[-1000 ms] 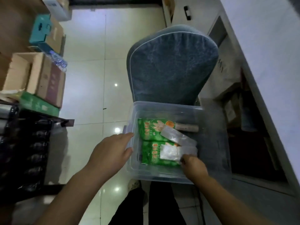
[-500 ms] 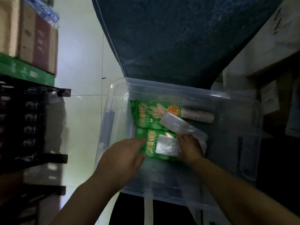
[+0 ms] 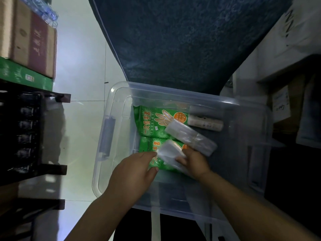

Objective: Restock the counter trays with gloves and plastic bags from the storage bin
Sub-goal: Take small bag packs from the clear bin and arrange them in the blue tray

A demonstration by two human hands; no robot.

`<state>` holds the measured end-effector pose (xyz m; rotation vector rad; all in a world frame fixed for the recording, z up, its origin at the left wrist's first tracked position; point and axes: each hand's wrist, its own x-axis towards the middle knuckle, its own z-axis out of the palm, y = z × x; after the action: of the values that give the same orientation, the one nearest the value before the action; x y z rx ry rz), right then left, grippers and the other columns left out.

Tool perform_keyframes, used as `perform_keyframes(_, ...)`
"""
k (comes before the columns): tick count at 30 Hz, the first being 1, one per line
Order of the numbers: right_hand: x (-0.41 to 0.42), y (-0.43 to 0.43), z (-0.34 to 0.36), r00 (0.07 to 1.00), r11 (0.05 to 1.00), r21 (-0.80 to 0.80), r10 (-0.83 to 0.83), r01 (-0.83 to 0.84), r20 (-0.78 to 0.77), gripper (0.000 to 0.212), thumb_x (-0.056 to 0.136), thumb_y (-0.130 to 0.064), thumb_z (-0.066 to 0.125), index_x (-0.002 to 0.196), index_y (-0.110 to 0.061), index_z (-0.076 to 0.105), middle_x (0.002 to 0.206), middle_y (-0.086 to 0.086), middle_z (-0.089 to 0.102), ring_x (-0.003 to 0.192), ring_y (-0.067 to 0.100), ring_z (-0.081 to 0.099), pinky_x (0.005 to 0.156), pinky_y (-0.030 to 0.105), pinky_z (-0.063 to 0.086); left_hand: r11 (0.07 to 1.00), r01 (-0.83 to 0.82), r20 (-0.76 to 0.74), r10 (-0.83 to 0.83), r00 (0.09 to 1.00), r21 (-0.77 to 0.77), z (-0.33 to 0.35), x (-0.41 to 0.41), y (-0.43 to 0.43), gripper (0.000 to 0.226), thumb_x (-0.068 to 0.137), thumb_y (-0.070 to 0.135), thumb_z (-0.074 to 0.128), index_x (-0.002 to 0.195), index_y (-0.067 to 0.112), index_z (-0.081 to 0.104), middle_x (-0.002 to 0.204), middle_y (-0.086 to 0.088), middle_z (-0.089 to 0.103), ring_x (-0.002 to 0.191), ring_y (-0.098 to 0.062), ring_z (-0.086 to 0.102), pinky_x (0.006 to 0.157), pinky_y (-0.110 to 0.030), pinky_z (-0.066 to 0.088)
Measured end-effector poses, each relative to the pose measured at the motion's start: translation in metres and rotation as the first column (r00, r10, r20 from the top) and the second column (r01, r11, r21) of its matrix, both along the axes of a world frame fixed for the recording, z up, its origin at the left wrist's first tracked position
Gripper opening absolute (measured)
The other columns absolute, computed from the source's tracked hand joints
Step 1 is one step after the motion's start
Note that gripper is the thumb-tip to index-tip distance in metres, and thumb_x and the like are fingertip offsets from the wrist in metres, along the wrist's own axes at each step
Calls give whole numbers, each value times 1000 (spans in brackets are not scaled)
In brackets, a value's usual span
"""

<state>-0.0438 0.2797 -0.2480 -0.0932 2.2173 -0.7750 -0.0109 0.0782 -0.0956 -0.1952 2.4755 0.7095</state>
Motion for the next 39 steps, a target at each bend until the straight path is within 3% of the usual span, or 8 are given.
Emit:
perform_keyframes(5, -13, -19, 58, 936, 851, -391, -334, 351, 114, 16, 88, -21, 64, 77, -33, 65, 71, -20, 66, 69, -8, 58, 61, 5, 44, 977, -211, 69, 208, 976, 38, -3, -3, -1, 44, 81, 34, 60, 122, 35, 46, 114, 7, 66, 102, -15, 61, 79, -35, 52)
perform_keyframes(13, -17, -59, 109, 930, 774, -521, -342, 359, 132, 30, 96, -15, 49, 71, -28, 60, 68, -15, 61, 67, -8, 56, 64, 12, 45, 752, -627, 125, 615, 779, 203, 1, -26, 5, 17, 75, 30, 69, 73, 29, 53, 70, 10, 62, 67, -11, 61, 58, -27, 50)
perform_keyframes(19, -28, -35, 59, 895, 868, -249, -446, 430, -6, 24, 96, -14, 48, 75, -10, 58, 72, 11, 59, 70, 21, 54, 68, 39, 44, 658, -730, 61, 733, 677, 186, -1, -26, -14, 15, 76, 27, 69, 71, 22, 56, 71, 5, 65, 67, -16, 63, 61, -32, 51)
perform_keyframes(23, -39, 2, 0, 900, 889, 136, -433, 437, -56, 24, 92, -19, 53, 110, -5, 57, 110, 20, 63, 102, 34, 59, 87, 31, 43, 622, -758, 44, 767, 640, 198, -7, -22, -25, 8, 78, 24, 67, 83, 21, 61, 75, 4, 66, 71, -14, 63, 65, -34, 51)
perform_keyframes(26, -45, 9, -33, 940, 896, 284, -322, 340, -110, 37, 88, -26, 57, 120, -10, 51, 125, 21, 54, 113, 37, 53, 97, 47, 42, 598, -773, 16, 789, 615, 212, -13, -21, -29, 8, 78, 23, 68, 81, 20, 61, 74, 3, 67, 71, -14, 63, 64, -33, 50)
perform_keyframes(32, -51, 3, -52, 970, 895, 376, -205, 239, -129, 32, 81, -33, 61, 112, -26, 62, 117, 11, 62, 105, 33, 57, 92, 43, 47, 552, -789, 29, 814, 580, 270, -20, -24, -29, 9, 82, 26, 66, 76, 23, 59, 73, 6, 67, 67, -4, 62, 54, -23, 41)
perform_keyframes(35, -49, 0, -39, 958, 944, 199, -281, 264, 61, 11, 83, -22, 62, 89, -14, 67, 81, 8, 66, 77, 26, 60, 70, 30, 47, 505, -810, 61, 837, 544, 298, -16, -27, -27, 12, 85, 30, 62, 76, 22, 60, 71, 6, 67, 63, -2, 62, 55, -22, 43)
perform_keyframes(39, -50, -3, 5, 954, 954, 2, -298, 298, -5, 7, 84, -15, 63, 83, -9, 66, 76, 10, 64, 70, 23, 58, 61, 29, 41, 373, -851, 132, 886, 445, 369, -4, -36, -23, 24, 87, 31, 59, 77, 9, 60, 70, 0, 67, 67, -12, 63, 66, -34, 48)
